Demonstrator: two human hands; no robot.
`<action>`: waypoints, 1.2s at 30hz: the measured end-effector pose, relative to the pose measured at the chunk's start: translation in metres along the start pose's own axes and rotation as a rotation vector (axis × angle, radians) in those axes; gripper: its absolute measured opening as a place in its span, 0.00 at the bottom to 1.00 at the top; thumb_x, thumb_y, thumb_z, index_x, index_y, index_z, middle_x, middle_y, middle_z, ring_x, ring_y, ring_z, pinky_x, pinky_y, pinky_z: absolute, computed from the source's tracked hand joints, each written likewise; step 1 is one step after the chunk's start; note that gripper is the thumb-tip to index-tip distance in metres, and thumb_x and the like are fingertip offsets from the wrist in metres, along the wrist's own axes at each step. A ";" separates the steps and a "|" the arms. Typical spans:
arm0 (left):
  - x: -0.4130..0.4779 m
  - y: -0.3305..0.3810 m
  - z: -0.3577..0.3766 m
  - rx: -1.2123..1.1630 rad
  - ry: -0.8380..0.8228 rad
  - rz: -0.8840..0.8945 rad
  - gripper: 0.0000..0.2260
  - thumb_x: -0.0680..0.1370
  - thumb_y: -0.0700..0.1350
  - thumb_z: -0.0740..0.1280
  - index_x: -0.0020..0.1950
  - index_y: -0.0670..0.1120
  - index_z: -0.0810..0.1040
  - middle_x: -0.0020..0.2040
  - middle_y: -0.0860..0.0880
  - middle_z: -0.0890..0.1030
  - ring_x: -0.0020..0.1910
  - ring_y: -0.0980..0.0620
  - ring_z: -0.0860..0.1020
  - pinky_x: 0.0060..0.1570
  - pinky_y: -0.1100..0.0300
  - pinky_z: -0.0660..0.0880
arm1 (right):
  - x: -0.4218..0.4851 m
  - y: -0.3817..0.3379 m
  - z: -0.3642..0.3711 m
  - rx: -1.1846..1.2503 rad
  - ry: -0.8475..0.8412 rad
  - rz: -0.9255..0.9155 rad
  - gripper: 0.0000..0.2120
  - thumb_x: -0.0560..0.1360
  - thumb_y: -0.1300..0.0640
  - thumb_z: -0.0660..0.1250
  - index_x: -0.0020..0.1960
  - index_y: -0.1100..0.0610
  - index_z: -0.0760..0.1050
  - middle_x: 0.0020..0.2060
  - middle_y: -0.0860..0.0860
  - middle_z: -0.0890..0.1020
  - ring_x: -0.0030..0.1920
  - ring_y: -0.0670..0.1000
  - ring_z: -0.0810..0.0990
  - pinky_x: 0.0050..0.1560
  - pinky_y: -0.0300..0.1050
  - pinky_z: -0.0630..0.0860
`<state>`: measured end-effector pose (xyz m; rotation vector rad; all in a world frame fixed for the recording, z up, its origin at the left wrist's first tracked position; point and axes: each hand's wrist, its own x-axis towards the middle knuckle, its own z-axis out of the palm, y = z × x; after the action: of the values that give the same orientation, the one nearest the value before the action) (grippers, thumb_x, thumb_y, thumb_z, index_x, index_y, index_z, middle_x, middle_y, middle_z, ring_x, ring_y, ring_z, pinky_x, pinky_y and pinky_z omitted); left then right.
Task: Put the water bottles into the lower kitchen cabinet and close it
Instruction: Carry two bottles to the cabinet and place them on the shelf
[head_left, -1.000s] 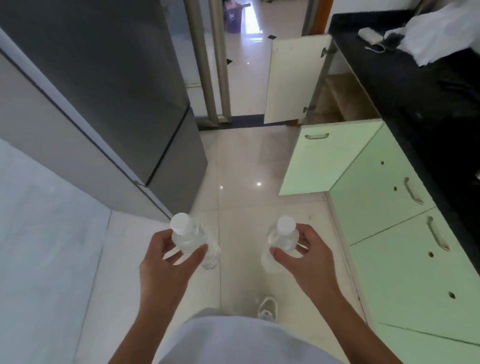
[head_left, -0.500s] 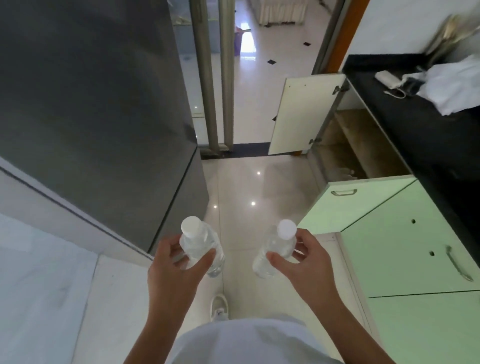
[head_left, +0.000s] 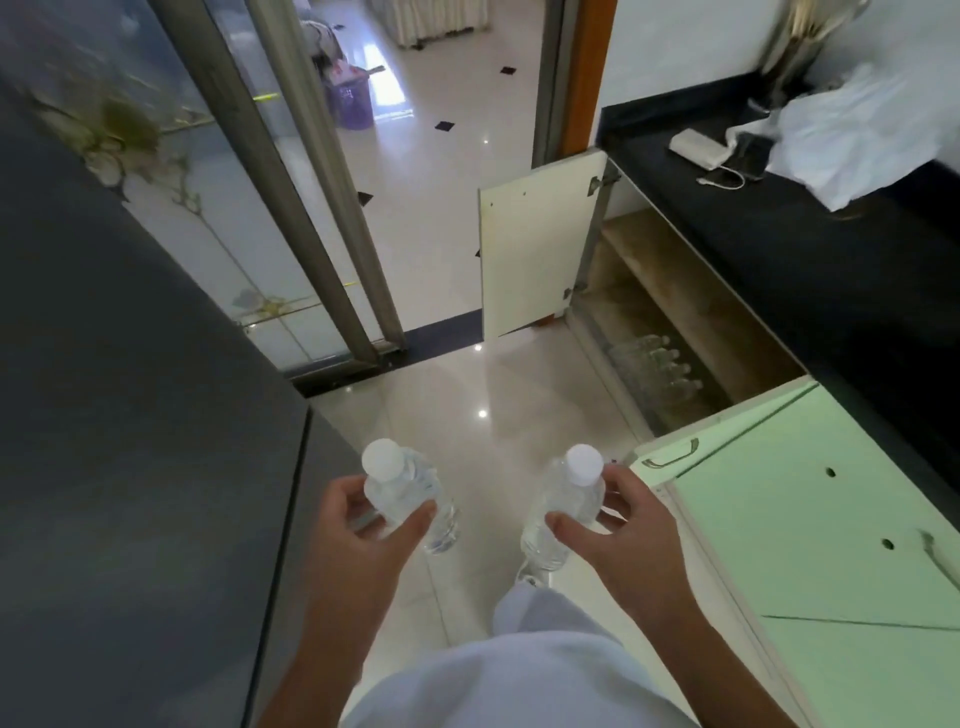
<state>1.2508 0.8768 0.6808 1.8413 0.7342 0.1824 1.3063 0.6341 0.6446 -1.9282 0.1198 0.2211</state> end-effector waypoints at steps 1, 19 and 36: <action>0.014 0.007 0.004 0.004 0.011 0.001 0.22 0.66 0.44 0.82 0.54 0.51 0.76 0.52 0.56 0.83 0.51 0.58 0.82 0.44 0.65 0.74 | 0.019 -0.006 0.004 -0.012 -0.013 -0.008 0.23 0.62 0.50 0.83 0.53 0.40 0.77 0.47 0.32 0.83 0.50 0.37 0.83 0.50 0.37 0.80; 0.307 0.071 0.059 0.096 -0.182 0.075 0.25 0.64 0.50 0.84 0.53 0.60 0.74 0.51 0.64 0.78 0.51 0.62 0.79 0.45 0.65 0.76 | 0.275 -0.100 0.079 -0.028 0.085 0.048 0.25 0.62 0.45 0.83 0.55 0.39 0.76 0.50 0.34 0.82 0.51 0.39 0.83 0.53 0.36 0.80; 0.472 0.176 0.248 0.296 -0.744 0.206 0.21 0.66 0.44 0.83 0.53 0.53 0.78 0.50 0.56 0.84 0.46 0.64 0.82 0.39 0.71 0.74 | 0.341 -0.077 0.022 0.148 0.681 0.431 0.22 0.63 0.54 0.84 0.50 0.41 0.77 0.44 0.30 0.83 0.47 0.34 0.83 0.46 0.32 0.77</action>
<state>1.8099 0.9069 0.6373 2.0582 0.0482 -0.4863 1.6517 0.6898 0.6354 -1.7387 0.9786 -0.1687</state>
